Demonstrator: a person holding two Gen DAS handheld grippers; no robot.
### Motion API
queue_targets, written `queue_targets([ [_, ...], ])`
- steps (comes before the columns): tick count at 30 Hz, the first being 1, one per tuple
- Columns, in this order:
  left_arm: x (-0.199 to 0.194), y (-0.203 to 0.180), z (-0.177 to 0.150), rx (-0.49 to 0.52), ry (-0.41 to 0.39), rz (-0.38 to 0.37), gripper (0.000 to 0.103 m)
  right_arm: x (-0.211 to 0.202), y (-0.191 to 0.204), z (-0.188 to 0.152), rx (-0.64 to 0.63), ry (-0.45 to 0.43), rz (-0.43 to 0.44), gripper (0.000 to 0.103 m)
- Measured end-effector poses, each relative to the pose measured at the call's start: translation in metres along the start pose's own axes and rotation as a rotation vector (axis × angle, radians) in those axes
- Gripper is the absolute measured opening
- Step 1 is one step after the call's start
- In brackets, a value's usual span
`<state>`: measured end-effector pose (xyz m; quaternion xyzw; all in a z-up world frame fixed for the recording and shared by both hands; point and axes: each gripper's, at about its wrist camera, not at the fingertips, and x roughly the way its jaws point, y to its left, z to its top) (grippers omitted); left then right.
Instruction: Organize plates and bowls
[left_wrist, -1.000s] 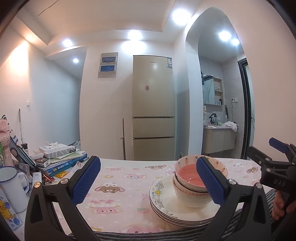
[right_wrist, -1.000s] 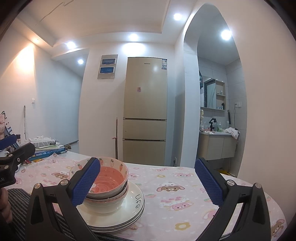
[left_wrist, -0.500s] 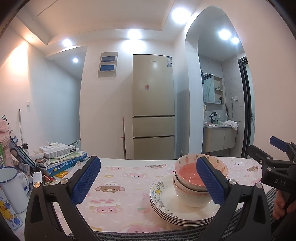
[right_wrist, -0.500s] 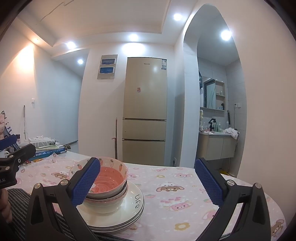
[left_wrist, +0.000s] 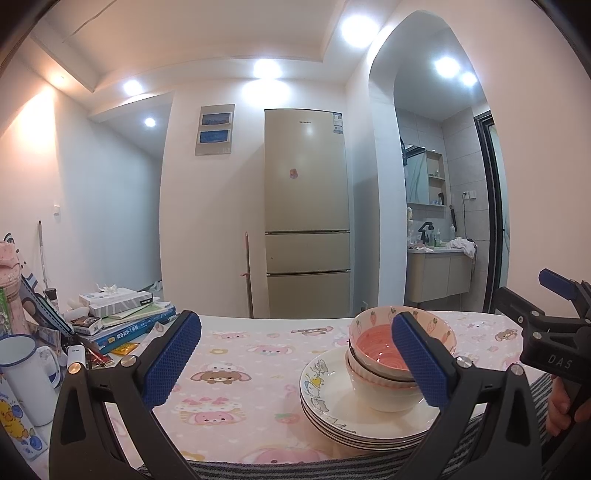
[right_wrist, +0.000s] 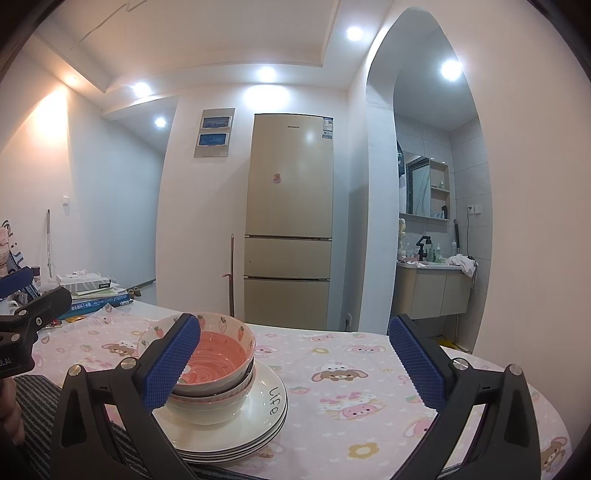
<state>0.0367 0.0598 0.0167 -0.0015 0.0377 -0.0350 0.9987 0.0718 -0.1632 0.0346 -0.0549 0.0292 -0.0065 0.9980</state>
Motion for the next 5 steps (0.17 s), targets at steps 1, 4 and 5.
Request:
queue_targets([
  [1, 0.0002, 0.0003, 0.0, 0.001, 0.0, 0.0, 0.103, 0.0004, -0.0006, -0.0001, 0.0, 0.0, 0.0, 0.103],
  [4, 0.0011, 0.0012, -0.0006, 0.002, 0.001, -0.001, 0.103, 0.0, -0.0003, 0.0, 0.0, -0.001, -0.001, 0.103],
  [5, 0.0008, 0.0006, -0.0005, 0.002, 0.001, -0.001, 0.103, 0.0001, -0.0009, -0.0002, 0.0, -0.002, -0.002, 0.103],
])
